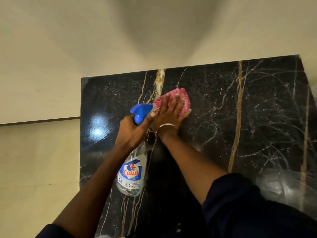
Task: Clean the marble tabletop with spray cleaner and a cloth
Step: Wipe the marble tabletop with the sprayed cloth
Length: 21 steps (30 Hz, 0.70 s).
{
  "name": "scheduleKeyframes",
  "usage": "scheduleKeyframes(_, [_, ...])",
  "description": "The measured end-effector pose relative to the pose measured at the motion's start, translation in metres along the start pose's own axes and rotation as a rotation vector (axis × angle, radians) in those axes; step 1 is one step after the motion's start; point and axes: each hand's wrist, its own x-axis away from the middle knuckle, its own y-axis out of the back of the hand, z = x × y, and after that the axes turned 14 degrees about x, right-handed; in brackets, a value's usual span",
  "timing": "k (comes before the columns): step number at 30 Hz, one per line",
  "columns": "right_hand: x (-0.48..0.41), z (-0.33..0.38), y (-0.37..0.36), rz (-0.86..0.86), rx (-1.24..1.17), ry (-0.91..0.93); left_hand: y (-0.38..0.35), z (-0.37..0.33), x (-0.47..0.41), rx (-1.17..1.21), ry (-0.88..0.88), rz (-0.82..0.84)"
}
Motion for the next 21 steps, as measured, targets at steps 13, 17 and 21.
scheduleKeyframes(13, [-0.055, -0.094, 0.018, -0.067, 0.151, 0.334, 0.002, -0.005, -0.007, 0.039, -0.021, -0.022])
scheduleKeyframes(17, [-0.009, -0.118, 0.002, -0.129, 0.251, 0.621, -0.004, 0.003, -0.011, 0.056, 0.010, -0.025])
scheduleKeyframes(21, [0.003, -0.122, -0.004, -0.108, 0.272, 0.751, -0.010, 0.007, -0.015, 0.060, 0.049, -0.015])
